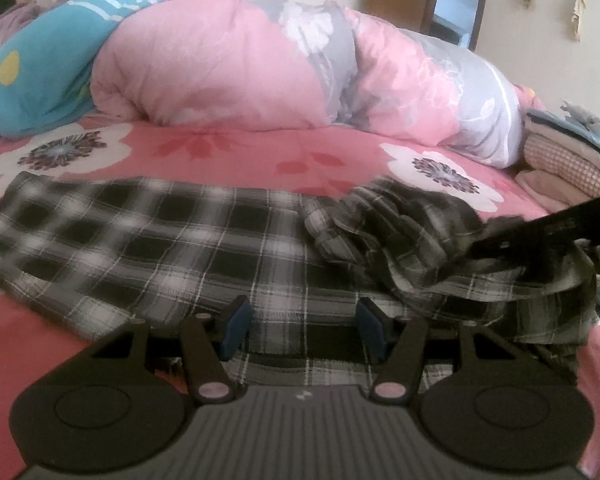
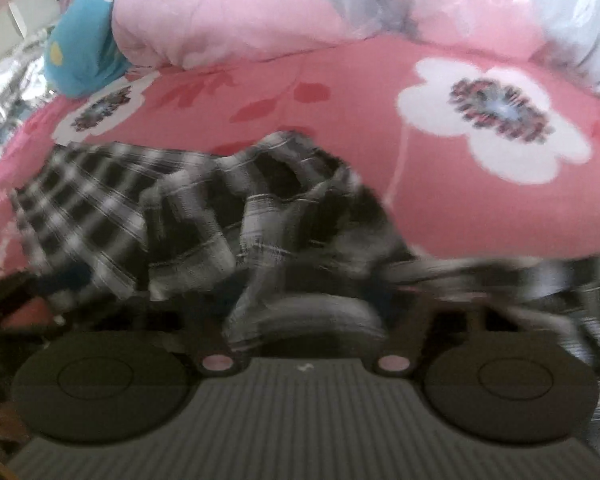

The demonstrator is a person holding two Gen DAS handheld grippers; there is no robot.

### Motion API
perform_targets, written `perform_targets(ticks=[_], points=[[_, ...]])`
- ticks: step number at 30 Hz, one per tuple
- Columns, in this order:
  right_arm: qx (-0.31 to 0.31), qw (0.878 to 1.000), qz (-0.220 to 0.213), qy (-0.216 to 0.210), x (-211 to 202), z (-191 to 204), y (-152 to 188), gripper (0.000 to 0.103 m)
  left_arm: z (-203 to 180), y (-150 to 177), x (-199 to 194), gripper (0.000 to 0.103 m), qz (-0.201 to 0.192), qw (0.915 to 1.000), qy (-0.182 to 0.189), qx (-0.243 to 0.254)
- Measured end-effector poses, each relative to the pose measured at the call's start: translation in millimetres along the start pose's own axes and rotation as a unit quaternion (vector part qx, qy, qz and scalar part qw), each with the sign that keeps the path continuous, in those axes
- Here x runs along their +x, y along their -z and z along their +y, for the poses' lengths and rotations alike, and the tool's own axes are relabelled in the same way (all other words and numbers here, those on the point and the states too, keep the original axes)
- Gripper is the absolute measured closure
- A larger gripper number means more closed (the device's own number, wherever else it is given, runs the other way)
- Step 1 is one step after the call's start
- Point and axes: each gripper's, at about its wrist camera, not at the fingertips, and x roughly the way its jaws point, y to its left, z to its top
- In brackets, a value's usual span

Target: Fold clothes

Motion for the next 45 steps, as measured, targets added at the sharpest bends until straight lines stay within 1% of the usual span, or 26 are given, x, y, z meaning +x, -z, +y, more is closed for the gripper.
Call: perform_targets(ticks=[2, 3, 7, 17, 18, 22, 24, 25, 26, 27, 28, 29, 30, 32, 34, 35, 38, 40, 41, 42, 43, 44, 45], points=[[0.011, 1.0, -0.014, -0.011, -12.9, -7.2, 1.7, 0.086, -0.4, 0.2, 0.3, 0.043, -0.001, 1.0, -0.002, 0.001], [0.017, 1.0, -0.021, -0.017, -19.3, -10.7, 2.5, 0.089, -0.7, 0.5, 0.3, 0.043, -0.002, 1.0, -0.003, 0.001], [0.038, 0.997, -0.051, -0.049, -46.7, -18.5, 8.1, 0.092, 0.0, 1.7, -0.6, 0.043, -0.005, 1.0, -0.006, 0.0], [0.057, 0.988, -0.093, -0.105, -109.6, -12.6, 47.0, 0.094, 12.0, 2.2, -7.4, 0.043, -0.012, 0.9997, -0.008, -0.019], [0.056, 0.988, -0.094, -0.107, -112.9, -11.5, 52.0, 0.095, 13.9, 2.1, -8.4, 0.043, -0.012, 0.9996, -0.009, -0.023], [0.039, 0.991, -0.087, -0.089, -117.8, -5.0, 72.1, 0.095, 20.6, 1.4, -10.9, 0.043, -0.012, 0.9992, -0.009, -0.036], [0.014, 0.995, -0.089, -0.052, -118.2, 1.6, 76.4, 0.089, 22.4, 1.4, -12.3, 0.043, -0.014, 0.9991, -0.011, -0.039], [-0.002, 0.995, -0.096, -0.037, -120.9, 7.7, 77.0, 0.086, 23.2, 1.4, -13.0, 0.043, -0.015, 0.999, -0.012, -0.04], [-0.018, 0.994, -0.103, -0.021, -123.6, 13.8, 77.6, 0.08, 23.8, 1.4, -13.7, 0.043, -0.015, 0.999, -0.012, -0.041], [-0.039, 0.993, -0.114, -0.008, -127.1, 22.0, 78.4, 0.072, 23.9, 1.3, -14.0, 0.043, -0.016, 0.999, -0.012, -0.041], [-0.072, 0.989, -0.128, -0.003, -130.5, 34.1, 79.9, 0.066, 23.8, 1.2, -14.2, 0.043, -0.017, 0.999, -0.012, -0.04], [-0.108, 0.984, -0.139, -0.003, -131.3, 47.1, 81.8, 0.053, 23.7, 1.1, -14.4, 0.043, -0.018, 0.999, -0.013, -0.04], [-0.143, 0.978, -0.149, -0.003, -132.1, 60.0, 83.6, 0.042, 23.6, 1.0, -14.5, 0.043, -0.019, 0.9989, -0.013, -0.04], [-0.21, 0.964, -0.161, -0.003, -130.5, 85.4, 87.1, 0.035, 23.2, 0.4, -14.4, 0.043, -0.021, 0.9989, -0.013, -0.04], [-0.257, 0.956, -0.141, -0.005, -112.0, 108.1, 89.7, 0.035, 23.1, -0.3, -14.4, 0.043, -0.024, 0.9989, -0.011, -0.04], [-0.272, 0.954, -0.128, -0.005, -99.4, 117.6, 91.1, 0.035, 23.1, -0.7, -14.4, 0.043, -0.026, 0.9989, -0.01, -0.039], [-0.289, 0.953, -0.094, -0.005, -58.8, 135.9, 89.2, 0.035, 23.5, -1.9, -14.4, 0.043, -0.031, 0.9988, -0.006, -0.037], [-0.299, 0.951, -0.079, 0.008, -33.2, 143.2, 85.5, 0.036, 25.0, -3.5, -14.4, 0.043, -0.036, 0.9988, -0.003, -0.031], [-0.296, 0.952, -0.07, 0.016, -23.4, 142.1, 83.0, 0.039, 26.0, -4.4, -14.4, 0.043, -0.04, 0.9988, -0.002, -0.029], [-0.286, 0.956, -0.062, 0.018, -16.1, 138.7, 79.4, 0.055, 26.9, -5.7, -14.3, 0.043, -0.043, 0.9987, 0.0, -0.026], [-0.264, 0.963, -0.055, 0.01, -13.2, 131.2, 73.7, 0.068, 27.7, -6.9, -14.4, 0.043, -0.046, 0.9986, 0.003, -0.024], [-0.24, 0.969, -0.054, 0.003, -14.8, 123.5, 67.8, 0.089, 28.0, -7.9, -14.9, 0.043, -0.049, 0.9985, 0.01, -0.022], [-0.214, 0.975, -0.066, -0.003, -24.2, 115.1, 61.5, 0.095, 28.4, -8.9, -15.4, 0.043, -0.052, 0.9983, 0.017, -0.021]])
